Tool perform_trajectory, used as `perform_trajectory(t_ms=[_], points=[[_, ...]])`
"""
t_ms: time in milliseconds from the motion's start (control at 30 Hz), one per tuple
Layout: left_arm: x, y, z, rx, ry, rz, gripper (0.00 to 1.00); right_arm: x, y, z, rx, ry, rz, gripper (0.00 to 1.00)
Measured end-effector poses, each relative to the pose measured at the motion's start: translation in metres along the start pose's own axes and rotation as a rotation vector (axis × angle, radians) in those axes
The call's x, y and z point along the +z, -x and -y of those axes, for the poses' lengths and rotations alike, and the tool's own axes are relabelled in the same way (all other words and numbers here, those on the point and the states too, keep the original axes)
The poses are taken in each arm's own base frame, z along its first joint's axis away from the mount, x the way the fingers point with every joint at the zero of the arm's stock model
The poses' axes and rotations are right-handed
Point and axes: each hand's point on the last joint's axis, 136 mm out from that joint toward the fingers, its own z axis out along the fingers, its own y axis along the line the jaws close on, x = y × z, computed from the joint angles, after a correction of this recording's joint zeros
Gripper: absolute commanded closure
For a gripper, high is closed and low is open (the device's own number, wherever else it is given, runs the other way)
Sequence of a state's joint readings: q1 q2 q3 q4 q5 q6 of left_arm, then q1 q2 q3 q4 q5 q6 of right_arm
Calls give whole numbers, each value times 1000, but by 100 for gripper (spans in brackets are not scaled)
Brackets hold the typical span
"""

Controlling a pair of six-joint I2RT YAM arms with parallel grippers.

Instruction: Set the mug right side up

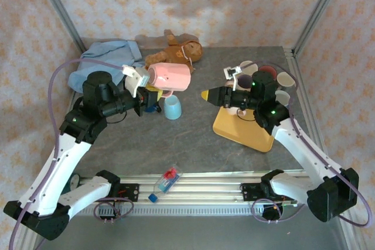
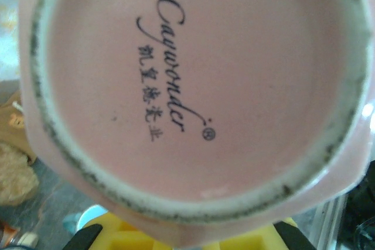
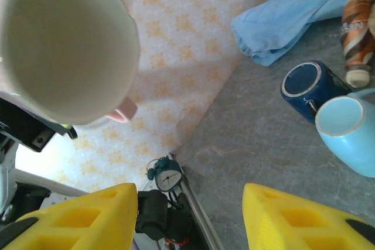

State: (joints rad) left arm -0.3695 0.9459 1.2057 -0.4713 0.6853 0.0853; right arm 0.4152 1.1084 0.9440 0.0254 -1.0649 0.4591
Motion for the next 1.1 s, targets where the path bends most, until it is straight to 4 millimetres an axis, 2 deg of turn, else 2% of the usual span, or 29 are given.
perform_trajectory(t_ms=[233,467,767,1100], points=[[4,23,18,-2,-78,45,100,8,7,-17,-95,101,-22,51],[16,32,26,-24,-119,57,100,9,10,-45,-223,205,-33,51],[18,46,33,-48,-146,105,100,12,12,-78,-338,310,-9,51],[20,56,40,-68,-171,141,100,15,17,-82,-365,338,75,50]])
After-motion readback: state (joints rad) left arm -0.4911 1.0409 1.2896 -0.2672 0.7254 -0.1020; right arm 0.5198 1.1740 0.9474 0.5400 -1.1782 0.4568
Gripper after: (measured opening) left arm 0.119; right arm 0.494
